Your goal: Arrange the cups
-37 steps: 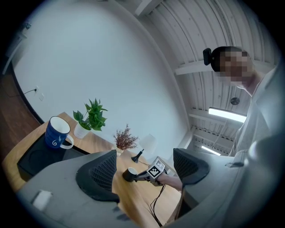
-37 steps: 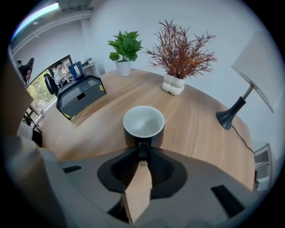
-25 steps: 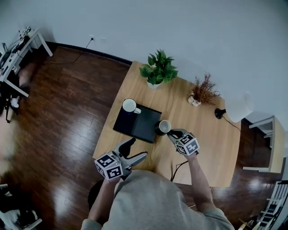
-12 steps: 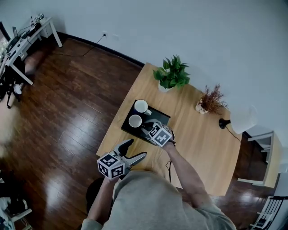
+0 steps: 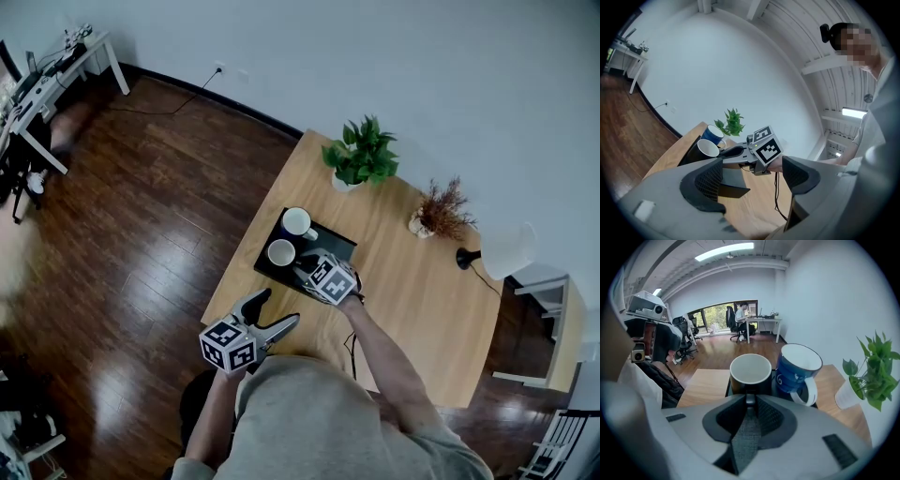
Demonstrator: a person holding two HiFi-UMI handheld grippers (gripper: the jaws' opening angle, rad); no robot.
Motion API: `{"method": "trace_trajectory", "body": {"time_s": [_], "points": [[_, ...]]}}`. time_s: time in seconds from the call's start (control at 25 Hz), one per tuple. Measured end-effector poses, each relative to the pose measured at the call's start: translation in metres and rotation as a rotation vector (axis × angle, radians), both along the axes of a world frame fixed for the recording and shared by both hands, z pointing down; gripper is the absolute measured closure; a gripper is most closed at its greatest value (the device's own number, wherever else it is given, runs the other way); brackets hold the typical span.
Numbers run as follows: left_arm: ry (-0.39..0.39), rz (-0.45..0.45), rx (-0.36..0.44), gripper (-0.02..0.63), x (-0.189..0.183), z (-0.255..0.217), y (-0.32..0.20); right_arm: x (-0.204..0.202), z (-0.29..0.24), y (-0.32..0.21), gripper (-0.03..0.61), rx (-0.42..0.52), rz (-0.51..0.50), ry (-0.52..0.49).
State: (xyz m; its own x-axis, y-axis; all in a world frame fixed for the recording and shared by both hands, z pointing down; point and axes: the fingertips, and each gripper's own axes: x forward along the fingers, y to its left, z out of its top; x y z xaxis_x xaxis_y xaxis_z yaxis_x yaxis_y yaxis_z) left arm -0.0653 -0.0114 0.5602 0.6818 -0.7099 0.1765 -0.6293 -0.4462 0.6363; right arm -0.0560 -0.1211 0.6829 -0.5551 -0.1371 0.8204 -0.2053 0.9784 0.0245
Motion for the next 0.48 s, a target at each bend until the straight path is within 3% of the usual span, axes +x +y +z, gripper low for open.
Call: {"method": "trace_trajectory", "body": {"time_s": [0.24,0.48], "points": [[0.015,0.014,0.007,0.227,0.009,-0.004,0.0,0.01,-0.002,-0.001,0.472,0.027,0.06,-0.029],[0.041,0.043,0.02,0.227,0.021,-0.014,-0.001,0.081,-0.013,0.004,0.477,0.028,0.259,-0.114]]}}
